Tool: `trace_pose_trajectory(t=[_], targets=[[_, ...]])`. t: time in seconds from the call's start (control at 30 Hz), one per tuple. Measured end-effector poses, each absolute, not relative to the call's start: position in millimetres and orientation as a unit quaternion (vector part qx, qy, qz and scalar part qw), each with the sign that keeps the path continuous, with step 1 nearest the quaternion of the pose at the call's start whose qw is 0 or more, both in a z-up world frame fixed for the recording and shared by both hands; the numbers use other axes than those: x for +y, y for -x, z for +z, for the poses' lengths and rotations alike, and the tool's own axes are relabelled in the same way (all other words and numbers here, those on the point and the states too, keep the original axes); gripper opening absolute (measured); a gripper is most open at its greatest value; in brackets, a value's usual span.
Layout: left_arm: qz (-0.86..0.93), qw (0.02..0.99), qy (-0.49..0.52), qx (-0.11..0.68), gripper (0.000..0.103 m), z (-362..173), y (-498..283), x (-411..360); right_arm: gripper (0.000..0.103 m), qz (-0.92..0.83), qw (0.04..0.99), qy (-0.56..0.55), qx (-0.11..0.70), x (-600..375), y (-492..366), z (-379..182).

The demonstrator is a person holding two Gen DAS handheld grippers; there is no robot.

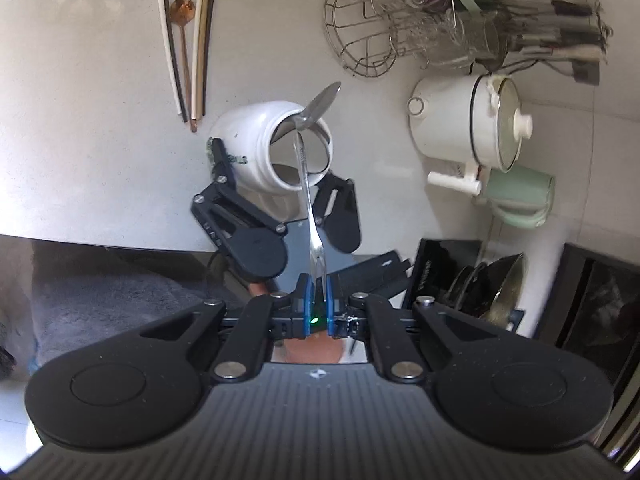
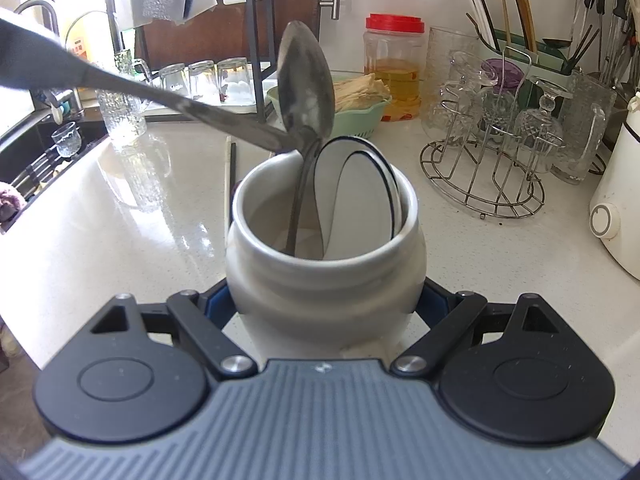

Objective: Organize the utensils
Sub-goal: 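Lift the metal fork with the left tool and lower it into the mug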

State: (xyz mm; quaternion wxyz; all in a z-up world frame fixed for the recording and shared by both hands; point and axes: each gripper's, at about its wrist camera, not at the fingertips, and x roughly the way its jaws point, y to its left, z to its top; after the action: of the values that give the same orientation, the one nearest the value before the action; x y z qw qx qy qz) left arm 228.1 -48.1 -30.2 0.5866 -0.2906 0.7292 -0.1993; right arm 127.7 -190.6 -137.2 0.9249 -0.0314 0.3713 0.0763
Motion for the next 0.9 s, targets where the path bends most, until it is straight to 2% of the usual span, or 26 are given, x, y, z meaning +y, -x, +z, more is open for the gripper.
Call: trace_pose_trajectory(t=[0.9], targets=[[-0.127,0.539,0.331,0.764,0.008,-84,-256,-51,0.091,0.082,0.926,0.032,0.367,-192,-126,-138]])
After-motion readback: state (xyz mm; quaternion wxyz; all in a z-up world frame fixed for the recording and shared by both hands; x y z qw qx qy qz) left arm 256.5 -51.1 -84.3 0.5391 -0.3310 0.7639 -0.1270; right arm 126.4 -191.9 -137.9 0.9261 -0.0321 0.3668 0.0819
